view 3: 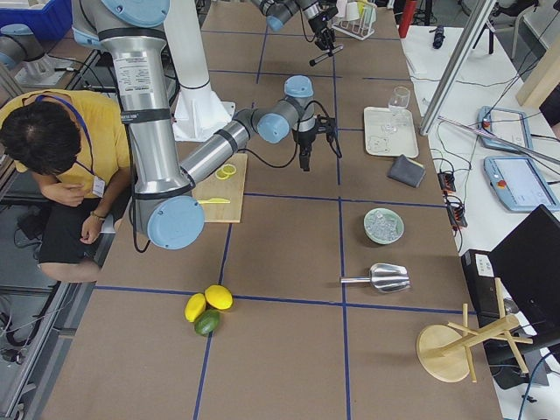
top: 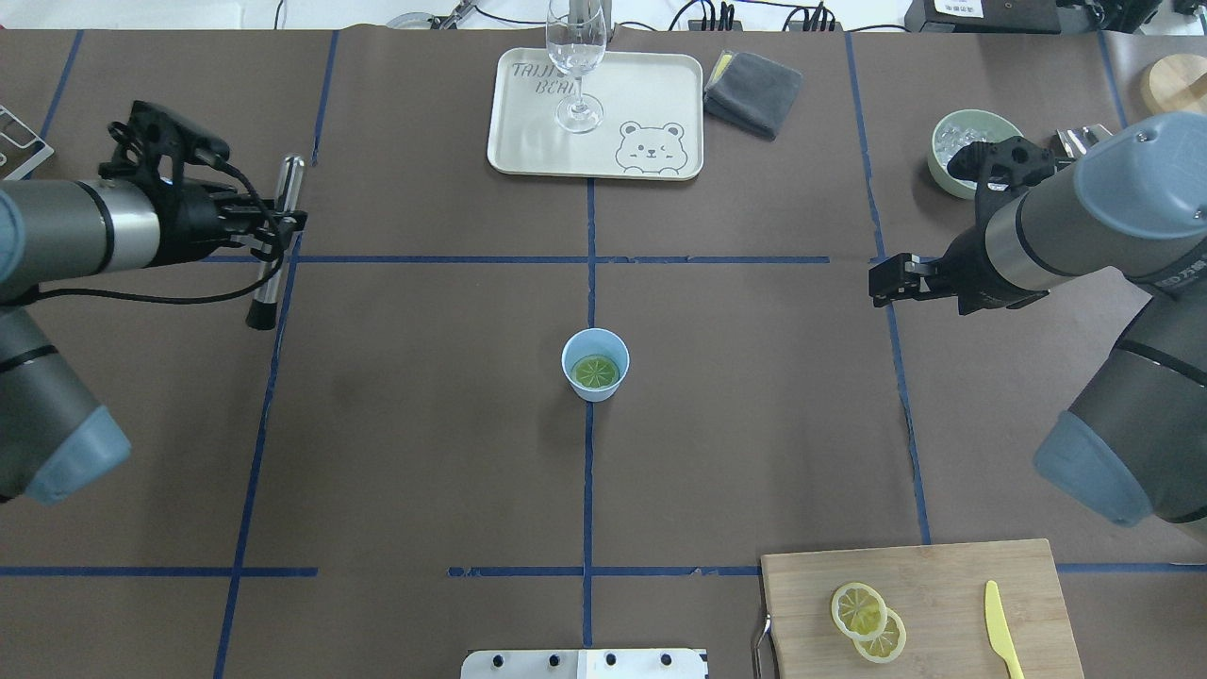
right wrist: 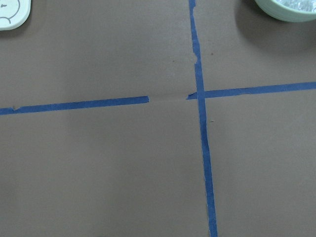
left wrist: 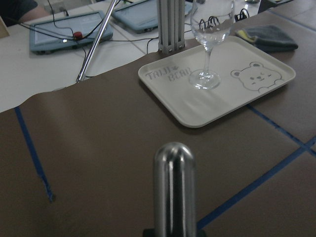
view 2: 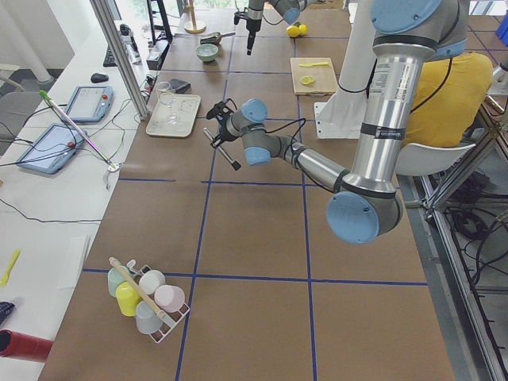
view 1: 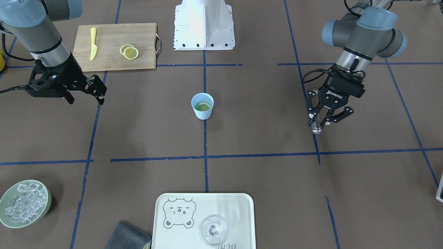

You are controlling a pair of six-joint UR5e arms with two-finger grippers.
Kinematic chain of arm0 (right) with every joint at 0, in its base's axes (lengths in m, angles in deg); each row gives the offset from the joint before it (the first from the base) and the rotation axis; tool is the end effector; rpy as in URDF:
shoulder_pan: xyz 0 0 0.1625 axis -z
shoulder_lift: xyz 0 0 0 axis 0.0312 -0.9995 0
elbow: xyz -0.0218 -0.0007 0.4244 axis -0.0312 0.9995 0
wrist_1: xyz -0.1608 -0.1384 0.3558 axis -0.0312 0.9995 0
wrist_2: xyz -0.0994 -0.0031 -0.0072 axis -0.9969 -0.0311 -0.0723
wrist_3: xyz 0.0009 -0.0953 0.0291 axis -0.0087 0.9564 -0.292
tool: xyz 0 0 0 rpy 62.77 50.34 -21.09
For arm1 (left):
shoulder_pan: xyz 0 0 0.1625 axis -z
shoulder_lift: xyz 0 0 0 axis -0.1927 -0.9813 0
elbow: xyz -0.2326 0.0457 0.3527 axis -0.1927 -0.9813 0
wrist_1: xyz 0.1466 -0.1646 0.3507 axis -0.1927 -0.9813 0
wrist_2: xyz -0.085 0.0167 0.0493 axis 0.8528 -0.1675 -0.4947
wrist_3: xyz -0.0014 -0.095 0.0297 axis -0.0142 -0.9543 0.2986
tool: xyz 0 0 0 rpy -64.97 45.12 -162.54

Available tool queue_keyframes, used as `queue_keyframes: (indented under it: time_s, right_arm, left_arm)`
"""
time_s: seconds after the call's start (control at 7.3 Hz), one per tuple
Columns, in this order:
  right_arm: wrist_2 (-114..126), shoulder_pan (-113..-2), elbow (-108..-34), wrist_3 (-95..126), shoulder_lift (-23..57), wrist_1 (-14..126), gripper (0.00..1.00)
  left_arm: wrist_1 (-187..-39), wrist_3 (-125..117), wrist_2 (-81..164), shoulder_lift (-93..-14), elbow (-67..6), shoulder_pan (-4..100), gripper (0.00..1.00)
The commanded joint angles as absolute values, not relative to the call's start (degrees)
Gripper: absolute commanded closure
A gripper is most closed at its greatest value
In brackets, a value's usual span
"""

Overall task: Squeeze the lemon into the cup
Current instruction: 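Lower the muddler with the left gripper onto the table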

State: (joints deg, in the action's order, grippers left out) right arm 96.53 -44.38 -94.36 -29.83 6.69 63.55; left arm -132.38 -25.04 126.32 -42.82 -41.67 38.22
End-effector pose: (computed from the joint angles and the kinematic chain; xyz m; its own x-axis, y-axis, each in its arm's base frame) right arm -0.2953 -0.4427 0.3533 0.6814 0.0861 0.7268 -0.1772 0.9829 0.0497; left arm 0.2845 -0.4928 0.3879 0.6070 0.4874 -0.6277 0.1184 0.7256 0.6779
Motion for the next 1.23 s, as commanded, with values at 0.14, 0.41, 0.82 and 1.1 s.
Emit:
queue_keyframes:
  time_s: [0.14,0.41,0.82,1.1]
  right_arm:
    - [96.5,-44.8,-94.3,-28.8,5.8,63.5,0.00]
    - [98.5,-46.1,-94.3,-27.4,4.7,63.5,0.00]
    - [98.6,-46.4,-94.4,-27.3,4.7,63.5,0.00]
    - [98.6,-46.4,-94.4,-27.3,4.7,63.5,0.00]
  left_arm:
    - [-116.2,-26.4,139.2,-33.6,-41.4,44.6,1.00]
    - [-100.6,-26.9,139.2,-35.0,-41.1,44.2,1.00]
    - [-99.9,-25.9,139.4,-39.6,-34.4,44.1,1.00]
    - [-99.2,-25.9,139.4,-40.8,-33.0,44.0,1.00]
